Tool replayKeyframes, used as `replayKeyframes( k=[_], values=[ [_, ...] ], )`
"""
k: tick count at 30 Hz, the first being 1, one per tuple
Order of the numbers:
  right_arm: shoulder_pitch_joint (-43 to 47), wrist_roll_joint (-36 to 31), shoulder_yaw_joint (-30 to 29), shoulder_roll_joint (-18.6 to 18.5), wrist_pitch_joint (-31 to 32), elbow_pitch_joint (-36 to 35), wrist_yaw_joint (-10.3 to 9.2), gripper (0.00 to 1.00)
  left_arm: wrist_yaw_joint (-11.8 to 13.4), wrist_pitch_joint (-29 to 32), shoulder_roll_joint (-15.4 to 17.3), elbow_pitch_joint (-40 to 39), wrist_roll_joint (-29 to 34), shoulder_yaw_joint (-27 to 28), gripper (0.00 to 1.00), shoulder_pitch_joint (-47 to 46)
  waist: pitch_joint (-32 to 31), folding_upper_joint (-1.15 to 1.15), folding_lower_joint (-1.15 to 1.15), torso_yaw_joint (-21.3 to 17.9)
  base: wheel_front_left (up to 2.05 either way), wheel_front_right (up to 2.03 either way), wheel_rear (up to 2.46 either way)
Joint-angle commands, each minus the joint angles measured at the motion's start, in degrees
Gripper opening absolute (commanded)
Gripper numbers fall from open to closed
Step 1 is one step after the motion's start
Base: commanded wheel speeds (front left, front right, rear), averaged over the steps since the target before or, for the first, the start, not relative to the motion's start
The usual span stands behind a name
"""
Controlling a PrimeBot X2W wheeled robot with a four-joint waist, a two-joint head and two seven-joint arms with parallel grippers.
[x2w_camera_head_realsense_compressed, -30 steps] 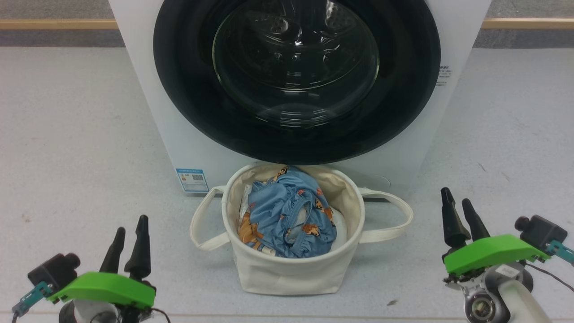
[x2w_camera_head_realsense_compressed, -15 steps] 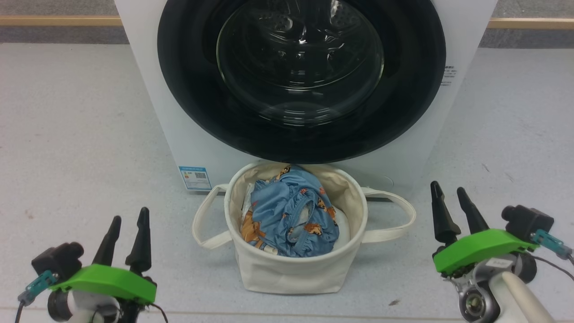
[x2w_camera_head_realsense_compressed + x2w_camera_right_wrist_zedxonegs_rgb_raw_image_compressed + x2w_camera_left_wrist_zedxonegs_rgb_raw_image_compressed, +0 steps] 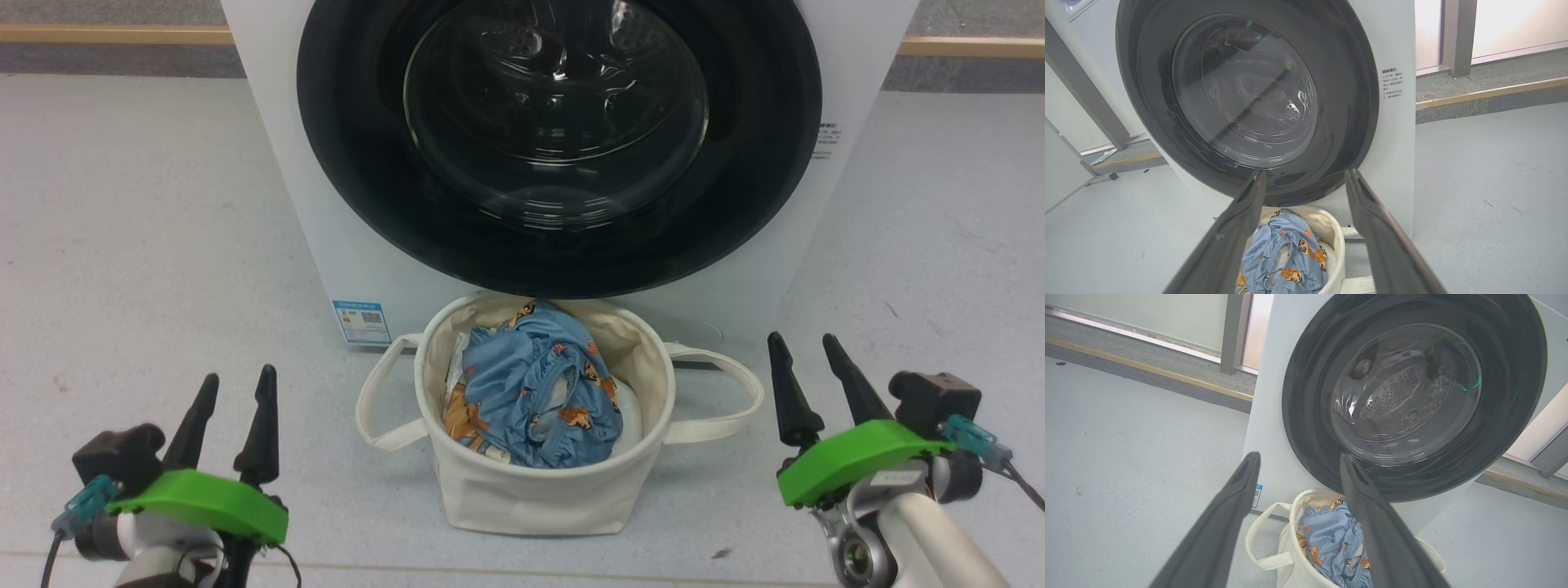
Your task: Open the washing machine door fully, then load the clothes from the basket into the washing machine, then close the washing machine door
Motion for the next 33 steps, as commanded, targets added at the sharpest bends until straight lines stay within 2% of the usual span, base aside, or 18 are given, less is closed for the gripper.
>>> replayKeyframes(
  k=[1, 20, 33],
  values=[
    [-3.4, -2.6, 1.1, -0.9, -1.1, -1.3, 0.0, 1.0, 0.6, -1.2, 2.3, -1.1, 2.3, 1.2, 1.0, -3.9, 0.0, 0.0, 0.01, 0.2, 0.0, 0.0, 0.0],
    [-5.5, -14.4, 2.6, -1.4, -2.7, -0.3, 0.0, 1.0, 0.8, -4.2, 4.6, 0.7, 11.7, -0.8, 1.0, -6.4, -0.2, 0.0, 0.01, 1.1, 0.0, 0.0, 0.0],
    [-5.2, -14.2, 2.3, -1.3, -2.7, 0.2, 0.0, 1.0, 0.5, -4.2, 4.8, 1.4, 11.5, -1.0, 1.0, -6.6, -0.6, 0.0, 0.01, 1.3, 0.0, 0.0, 0.0]
  ],
)
